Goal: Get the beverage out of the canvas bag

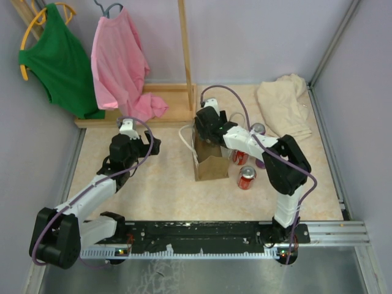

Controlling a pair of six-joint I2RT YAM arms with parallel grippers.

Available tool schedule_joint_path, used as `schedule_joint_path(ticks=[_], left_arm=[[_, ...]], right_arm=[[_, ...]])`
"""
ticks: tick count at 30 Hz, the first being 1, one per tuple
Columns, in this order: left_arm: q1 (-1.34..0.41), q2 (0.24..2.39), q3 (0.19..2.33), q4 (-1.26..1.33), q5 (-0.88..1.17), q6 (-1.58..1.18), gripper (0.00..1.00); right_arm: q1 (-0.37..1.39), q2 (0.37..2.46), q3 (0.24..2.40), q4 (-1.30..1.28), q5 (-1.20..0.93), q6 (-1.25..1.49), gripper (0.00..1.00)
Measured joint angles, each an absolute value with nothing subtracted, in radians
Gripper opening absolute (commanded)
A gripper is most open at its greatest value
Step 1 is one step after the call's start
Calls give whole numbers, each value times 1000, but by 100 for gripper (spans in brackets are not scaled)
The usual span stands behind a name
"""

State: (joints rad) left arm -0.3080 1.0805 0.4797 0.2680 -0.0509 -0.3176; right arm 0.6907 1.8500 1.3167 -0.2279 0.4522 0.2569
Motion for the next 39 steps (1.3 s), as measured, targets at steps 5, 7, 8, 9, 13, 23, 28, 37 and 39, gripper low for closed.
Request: schedule_joint_path(ticks=[5, 7, 8, 9, 13, 23, 28, 37, 39], left_arm=[[-308, 1081, 480, 268, -51, -318, 100], [-308, 1081, 480, 268, -51, -318, 100], [-308, 1081, 480, 268, -51, -318, 100], [-308, 1081, 480, 268, -51, -318, 100], [-308, 1081, 480, 269, -51, -318, 100], [-308, 1081, 480, 269, -51, -318, 100], [-308, 1081, 480, 269, -49, -318, 100], [-308, 1081, 480, 269, -41, -318, 100], [-308, 1081, 480, 269, -41, -318, 100]], right_arm=[[691, 1871, 1317, -232, 471, 255, 52], [691, 1871, 1318, -221, 473, 259, 43], [691, 1871, 1318, -222, 476, 260, 37], [692, 1871, 1318, -222, 477, 259, 31], [703, 1871, 1318, -223, 491, 252, 0], [738, 1868, 1317, -235, 526, 200, 0], [753, 1842, 1316, -266, 509, 174, 0], [759, 1660, 1316, -283, 477, 160, 0], [759, 1617, 1316, -283, 471, 157, 0]])
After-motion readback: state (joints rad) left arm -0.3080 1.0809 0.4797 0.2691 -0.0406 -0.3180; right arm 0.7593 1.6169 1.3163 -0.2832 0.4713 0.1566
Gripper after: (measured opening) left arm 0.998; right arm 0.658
